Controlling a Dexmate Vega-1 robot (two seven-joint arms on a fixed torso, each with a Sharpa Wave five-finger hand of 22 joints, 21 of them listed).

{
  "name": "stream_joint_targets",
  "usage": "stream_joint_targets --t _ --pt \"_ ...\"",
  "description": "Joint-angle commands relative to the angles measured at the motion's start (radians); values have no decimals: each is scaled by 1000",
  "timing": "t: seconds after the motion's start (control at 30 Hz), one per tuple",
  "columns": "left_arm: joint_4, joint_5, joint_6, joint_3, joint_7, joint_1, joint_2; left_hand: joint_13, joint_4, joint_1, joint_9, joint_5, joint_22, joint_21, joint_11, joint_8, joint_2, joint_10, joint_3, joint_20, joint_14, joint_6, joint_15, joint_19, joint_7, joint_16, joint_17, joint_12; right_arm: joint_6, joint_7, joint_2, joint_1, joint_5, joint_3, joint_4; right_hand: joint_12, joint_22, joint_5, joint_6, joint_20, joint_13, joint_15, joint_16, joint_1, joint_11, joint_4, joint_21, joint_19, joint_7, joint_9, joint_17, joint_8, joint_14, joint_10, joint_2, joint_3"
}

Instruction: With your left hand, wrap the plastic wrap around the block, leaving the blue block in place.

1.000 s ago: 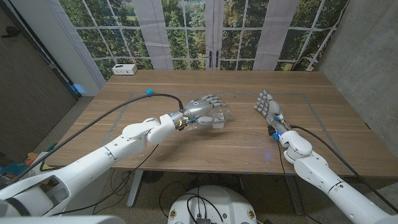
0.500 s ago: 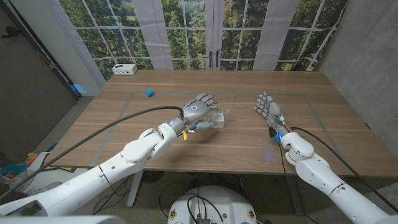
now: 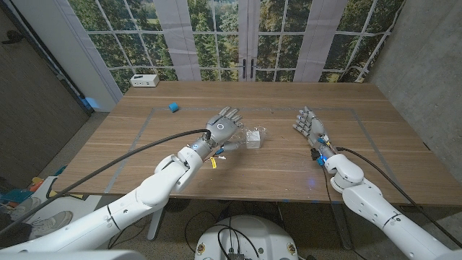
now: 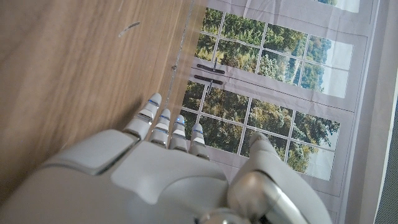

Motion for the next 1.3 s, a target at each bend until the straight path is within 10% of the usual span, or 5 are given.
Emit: stream_joint_targets --t 0.03,0.63,1.3 --pt "-31 90 50 -31 -114 33 16 2 6 0 5 -2 1 -3 2 -2 -12 -1 -5 -4 3 -4 8 -6 -3 -3 1 0 -17 -2 12 24 -11 -17 9 -1 4 3 1 -2 5 0 -2 -5 1 5 1 0 -1 2 4 -2 8 -1 -7 2" --pt "-26 81 -16 -37 -426 -32 8 4 32 -26 8 -1 5 -21 20 -45 -42 -40 -41 -3 -44 -54 29 -42 26 -9 3 -22 -34 -7 23 51 -15 -30 24 -2 4 3 1 -1 5 0 -2 -4 -1 5 1 0 -1 2 3 -2 8 -2 -6 2" --pt "60 94 -15 1 -438 -72 -37 5 52 -68 9 4 8 -22 40 -55 -54 -43 -72 2 -53 -37 40 -48 61 -1 4 -25 -37 -14 26 54 -17 -31 30 -1 4 3 -1 5 5 3 0 -3 0 5 4 10 -1 2 3 -2 14 -2 -6 3"
